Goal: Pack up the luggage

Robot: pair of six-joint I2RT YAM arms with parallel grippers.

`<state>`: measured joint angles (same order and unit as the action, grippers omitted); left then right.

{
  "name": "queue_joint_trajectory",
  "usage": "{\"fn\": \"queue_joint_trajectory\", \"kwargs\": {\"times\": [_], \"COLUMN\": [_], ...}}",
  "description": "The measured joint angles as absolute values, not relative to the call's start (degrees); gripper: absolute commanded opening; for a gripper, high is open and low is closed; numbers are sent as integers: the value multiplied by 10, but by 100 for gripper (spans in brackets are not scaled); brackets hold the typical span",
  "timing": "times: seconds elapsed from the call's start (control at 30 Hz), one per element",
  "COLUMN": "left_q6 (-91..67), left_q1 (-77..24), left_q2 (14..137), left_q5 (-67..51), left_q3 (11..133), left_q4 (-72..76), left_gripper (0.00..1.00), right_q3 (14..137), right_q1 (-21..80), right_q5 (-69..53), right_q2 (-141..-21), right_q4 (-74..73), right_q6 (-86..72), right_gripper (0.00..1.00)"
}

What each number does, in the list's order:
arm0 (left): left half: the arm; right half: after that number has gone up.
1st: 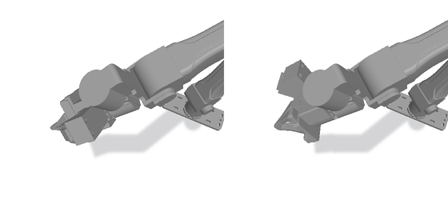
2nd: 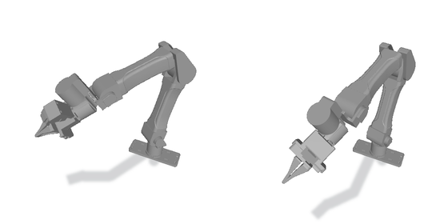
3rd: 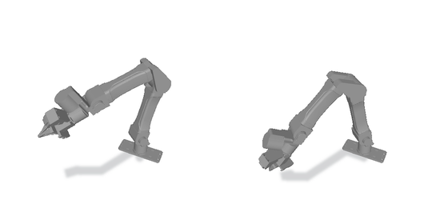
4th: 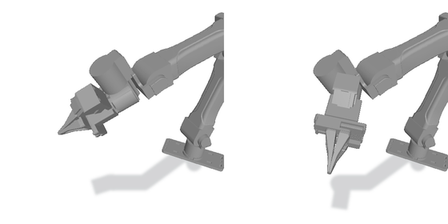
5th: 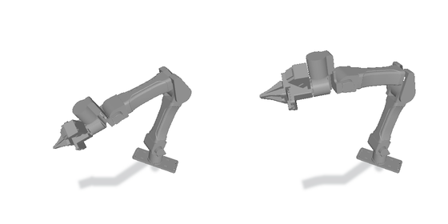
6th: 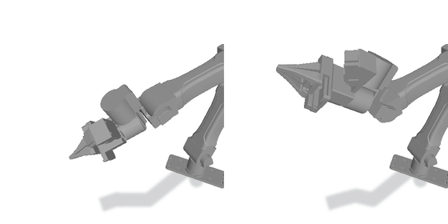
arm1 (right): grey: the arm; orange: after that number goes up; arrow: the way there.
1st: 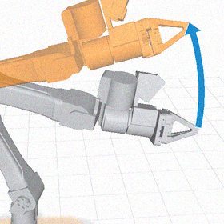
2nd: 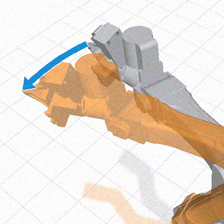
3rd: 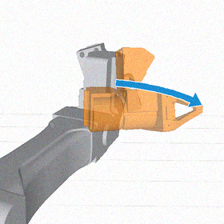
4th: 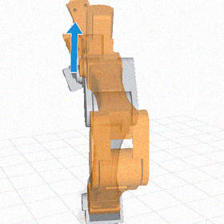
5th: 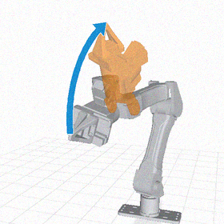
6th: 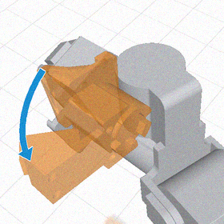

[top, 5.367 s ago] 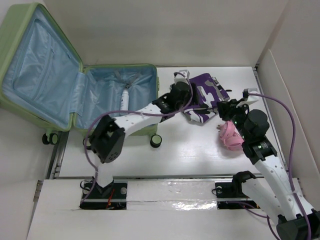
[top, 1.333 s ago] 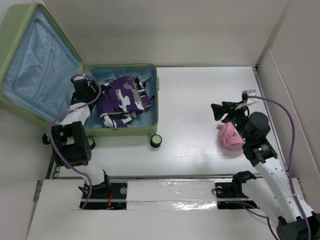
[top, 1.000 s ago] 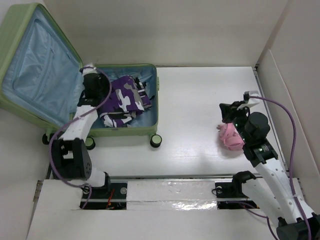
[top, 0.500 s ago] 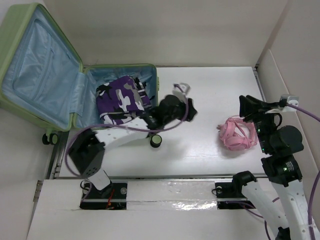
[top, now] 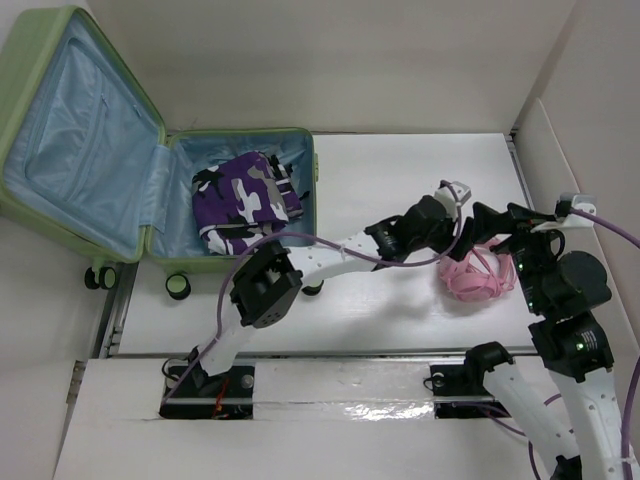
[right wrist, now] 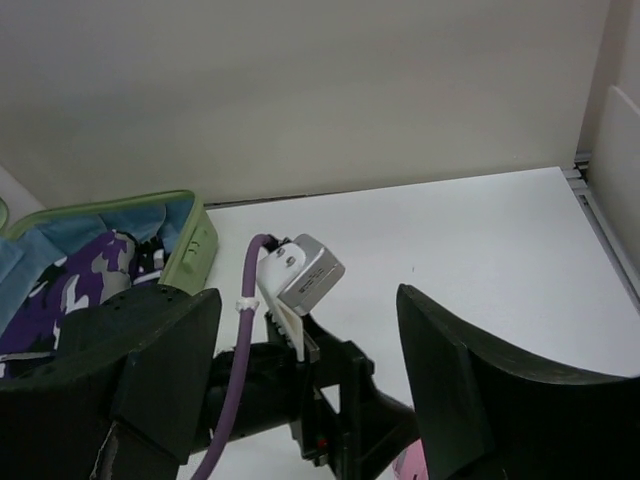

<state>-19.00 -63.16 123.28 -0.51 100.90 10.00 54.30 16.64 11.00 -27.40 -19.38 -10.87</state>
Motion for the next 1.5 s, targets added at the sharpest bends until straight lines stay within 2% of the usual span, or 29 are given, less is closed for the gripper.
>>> {"fn": "queue_joint_trajectory", "kwargs": {"times": [0.2,0.47,0.5,0.57,0.6,0.7,0.8,0.93,1.07,1.3,1.5], "left_q6": [-161,-134,-129,-117,-110,-94,-88,-84,-85,-131,-180], "left_q1": [-649,-664,-668,-673,-676,-681,-681,-673,-619,-399,-206], "left_q2": [1334,1394,1394,1395,1397,1398,1391,1333,1230,1035,912], "left_q5": [19,52,62,86,100,138,151,168,159,142,163], "left_q3": [1147,1176,1181,1188,1190,1190,1166,1075,959,854,777], "left_q4": [52,3,0,-4,-5,11,40,71,54,66,105], "left_gripper": [77,69,61,51,34,9,0,0,0,0,0], "right_q3": [543,542,540,535,533,523,515,510,510,505,474], "right_q1": [166,166,166,166,166,166,166,166,166,166,170], "right_q5": [105,96,94,89,86,81,78,70,57,30,-53], "right_q2": [-263,-262,-262,-262,-263,-263,-263,-263,-259,-250,-306], "right_q4": [-203,-210,-210,-210,-210,-210,-210,-210,-209,-176,-113], "right_q6": [-106,-100,-100,-100,-100,-101,-101,-102,-103,-108,-125], "right_gripper": [77,77,77,77,77,76,76,76,76,75,74]}}
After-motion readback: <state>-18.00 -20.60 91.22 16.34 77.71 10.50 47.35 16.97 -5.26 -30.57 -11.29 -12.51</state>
